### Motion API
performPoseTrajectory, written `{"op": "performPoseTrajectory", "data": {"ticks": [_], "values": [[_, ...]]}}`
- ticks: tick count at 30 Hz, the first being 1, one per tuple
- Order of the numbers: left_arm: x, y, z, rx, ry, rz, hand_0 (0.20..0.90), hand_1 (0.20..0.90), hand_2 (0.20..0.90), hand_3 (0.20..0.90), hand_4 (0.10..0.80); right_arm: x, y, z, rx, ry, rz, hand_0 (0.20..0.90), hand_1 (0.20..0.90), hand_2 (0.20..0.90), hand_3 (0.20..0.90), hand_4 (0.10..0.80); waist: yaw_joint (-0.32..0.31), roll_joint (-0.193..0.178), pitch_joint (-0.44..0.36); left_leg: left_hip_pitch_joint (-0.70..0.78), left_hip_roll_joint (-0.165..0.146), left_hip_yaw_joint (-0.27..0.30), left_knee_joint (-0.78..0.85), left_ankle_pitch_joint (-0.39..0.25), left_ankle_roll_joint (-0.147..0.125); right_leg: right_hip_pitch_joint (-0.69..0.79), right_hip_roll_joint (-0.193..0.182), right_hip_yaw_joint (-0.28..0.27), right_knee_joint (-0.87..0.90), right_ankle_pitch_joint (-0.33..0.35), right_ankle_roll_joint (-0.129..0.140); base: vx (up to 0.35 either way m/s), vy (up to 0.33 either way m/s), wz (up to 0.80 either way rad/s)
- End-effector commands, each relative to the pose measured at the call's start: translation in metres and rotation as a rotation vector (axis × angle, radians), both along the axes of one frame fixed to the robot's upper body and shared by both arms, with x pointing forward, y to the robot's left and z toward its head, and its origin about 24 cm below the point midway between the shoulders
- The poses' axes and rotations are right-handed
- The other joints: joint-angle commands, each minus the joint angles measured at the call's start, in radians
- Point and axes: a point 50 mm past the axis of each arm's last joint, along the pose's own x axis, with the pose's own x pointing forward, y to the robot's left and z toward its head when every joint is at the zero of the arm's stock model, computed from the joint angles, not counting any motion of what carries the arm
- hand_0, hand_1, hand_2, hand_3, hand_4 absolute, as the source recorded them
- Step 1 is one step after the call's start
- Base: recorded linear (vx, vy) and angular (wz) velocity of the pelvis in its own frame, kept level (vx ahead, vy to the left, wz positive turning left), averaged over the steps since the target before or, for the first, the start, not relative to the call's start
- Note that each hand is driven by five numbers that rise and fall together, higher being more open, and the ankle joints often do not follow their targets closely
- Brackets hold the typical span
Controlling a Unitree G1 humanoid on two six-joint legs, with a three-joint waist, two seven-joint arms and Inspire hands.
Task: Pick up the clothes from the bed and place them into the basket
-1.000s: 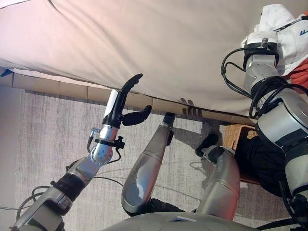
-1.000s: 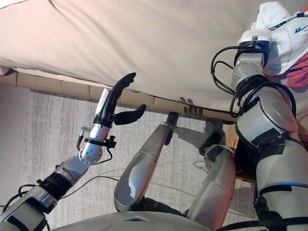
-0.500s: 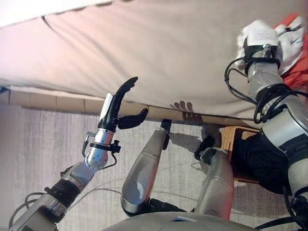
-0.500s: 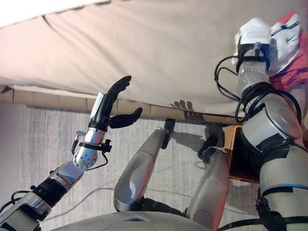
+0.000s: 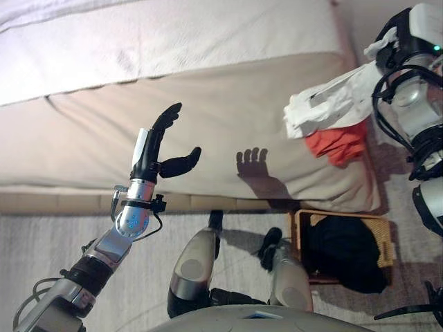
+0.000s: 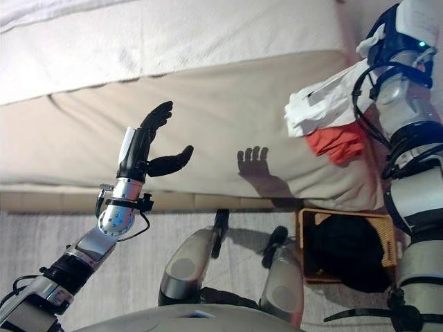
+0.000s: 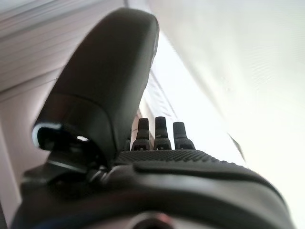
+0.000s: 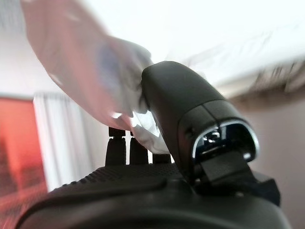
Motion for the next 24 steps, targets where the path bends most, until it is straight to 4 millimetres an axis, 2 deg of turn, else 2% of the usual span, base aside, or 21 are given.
{"op": "performPoseTrajectory", "data": {"ticks": [1,7,15,20,24], "values": [[-0.014,-0.010,-0.010,-0.076,-0.009,-0.050,0.900,0.900,0.900,0.900,0.800,-0.023,-0.013,0.042,-0.087,-0.187,-0.004,0.300,0.300,0.300,0.200,0.100,-0.052,-0.048,-0.313,-0.031,0.012,0.037,0.014,-0.108,0.006,0.049,0.046,-0.019,-0.050,-0.063,0.000,0.115,0.009,-0.13],[-0.016,-0.008,-0.029,-0.123,0.068,-0.059,0.900,0.900,0.900,0.900,0.800,-0.045,-0.032,0.058,-0.069,-0.261,-0.024,0.300,0.300,0.300,0.200,0.100,-0.105,-0.059,-0.389,0.055,0.035,0.068,-0.118,-0.076,-0.013,0.096,0.057,0.032,-0.154,-0.006,0.033,0.030,-0.006,-0.20],[-0.013,-0.010,-0.049,-0.190,0.175,-0.080,0.900,0.900,0.900,0.900,0.800,-0.066,-0.045,0.073,-0.063,-0.342,-0.074,0.300,0.300,0.300,0.200,0.100,-0.175,-0.074,-0.426,0.110,0.051,0.127,-0.193,-0.071,-0.024,0.110,0.065,0.090,-0.245,0.047,0.056,-0.031,-0.029,-0.25],[-0.012,-0.010,-0.057,-0.187,0.210,-0.097,0.900,0.900,0.900,0.900,0.800,-0.072,-0.049,0.064,-0.022,-0.329,-0.062,0.300,0.300,0.300,0.200,0.100,-0.223,-0.074,-0.441,0.125,0.061,0.165,-0.202,-0.082,-0.026,0.106,0.072,0.128,-0.268,0.060,0.063,-0.012,-0.004,-0.29],[-0.008,-0.009,-0.057,-0.195,0.224,-0.099,0.900,0.900,0.900,0.900,0.800,-0.070,-0.049,0.047,-0.007,-0.270,-0.048,0.300,0.300,0.300,0.200,0.100,-0.255,-0.071,-0.444,0.135,0.067,0.193,-0.202,-0.087,-0.025,0.099,0.078,0.156,-0.269,0.063,0.064,0.003,0.001,-0.26]]}}
